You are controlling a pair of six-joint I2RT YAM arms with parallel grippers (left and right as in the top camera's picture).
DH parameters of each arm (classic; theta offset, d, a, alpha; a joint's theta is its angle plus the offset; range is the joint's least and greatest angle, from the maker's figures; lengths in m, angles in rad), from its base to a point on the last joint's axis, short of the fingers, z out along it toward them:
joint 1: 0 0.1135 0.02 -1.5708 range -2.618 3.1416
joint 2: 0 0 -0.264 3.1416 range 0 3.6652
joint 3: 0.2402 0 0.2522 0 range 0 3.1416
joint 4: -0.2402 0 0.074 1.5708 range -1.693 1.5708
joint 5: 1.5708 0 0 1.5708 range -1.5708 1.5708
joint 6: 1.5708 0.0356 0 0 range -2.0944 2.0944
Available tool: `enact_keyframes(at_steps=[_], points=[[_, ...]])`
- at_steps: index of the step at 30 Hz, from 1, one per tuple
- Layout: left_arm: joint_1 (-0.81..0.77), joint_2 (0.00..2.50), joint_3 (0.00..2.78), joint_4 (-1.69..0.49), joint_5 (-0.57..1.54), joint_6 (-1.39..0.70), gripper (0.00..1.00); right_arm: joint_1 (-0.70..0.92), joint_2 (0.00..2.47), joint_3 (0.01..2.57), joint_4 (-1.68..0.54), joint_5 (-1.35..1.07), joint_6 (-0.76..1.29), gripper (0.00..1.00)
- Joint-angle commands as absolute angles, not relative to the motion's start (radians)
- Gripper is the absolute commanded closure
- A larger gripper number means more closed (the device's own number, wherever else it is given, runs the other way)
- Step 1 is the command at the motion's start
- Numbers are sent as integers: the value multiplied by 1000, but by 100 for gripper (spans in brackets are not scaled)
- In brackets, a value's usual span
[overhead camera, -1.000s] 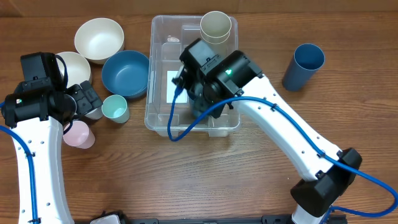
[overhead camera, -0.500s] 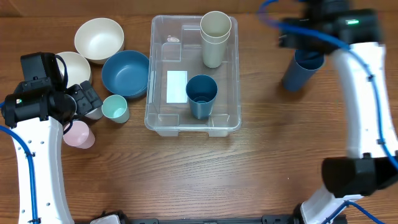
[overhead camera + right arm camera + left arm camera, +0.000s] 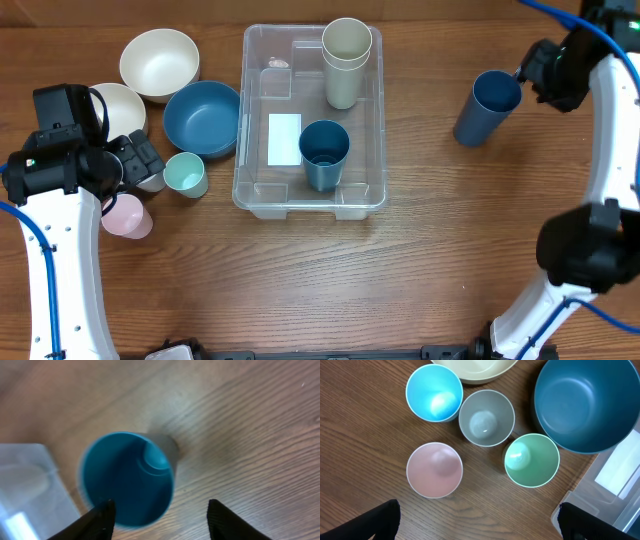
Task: Pack container
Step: 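Move the right gripper right and grasp the tall blue cup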
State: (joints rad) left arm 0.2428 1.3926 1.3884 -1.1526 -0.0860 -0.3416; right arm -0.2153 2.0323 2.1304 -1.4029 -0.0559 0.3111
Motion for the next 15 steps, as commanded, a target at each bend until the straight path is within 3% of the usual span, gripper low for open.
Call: enact_keyframes(at_steps=[1, 8, 11, 13, 15], points=[[247, 1394, 1410, -1152, -77, -356, 0, -215, 2087, 2144, -1422, -61, 316, 43], [247, 1394, 1410, -1152, -77, -356, 0, -217, 2099, 2064, -1380, -54, 323, 52], [247, 1394, 1410, -1152, -77, -356, 0, -217, 2099, 2001, -1346, -54, 323, 66], [247, 1394, 1410, -1152, -77, -356, 0, -217, 2099, 1990, -1336, -54, 323, 82], [247, 1394, 1410, -1152, -77, -356, 0, -218, 2098, 1991, -1327, -54, 323, 89]])
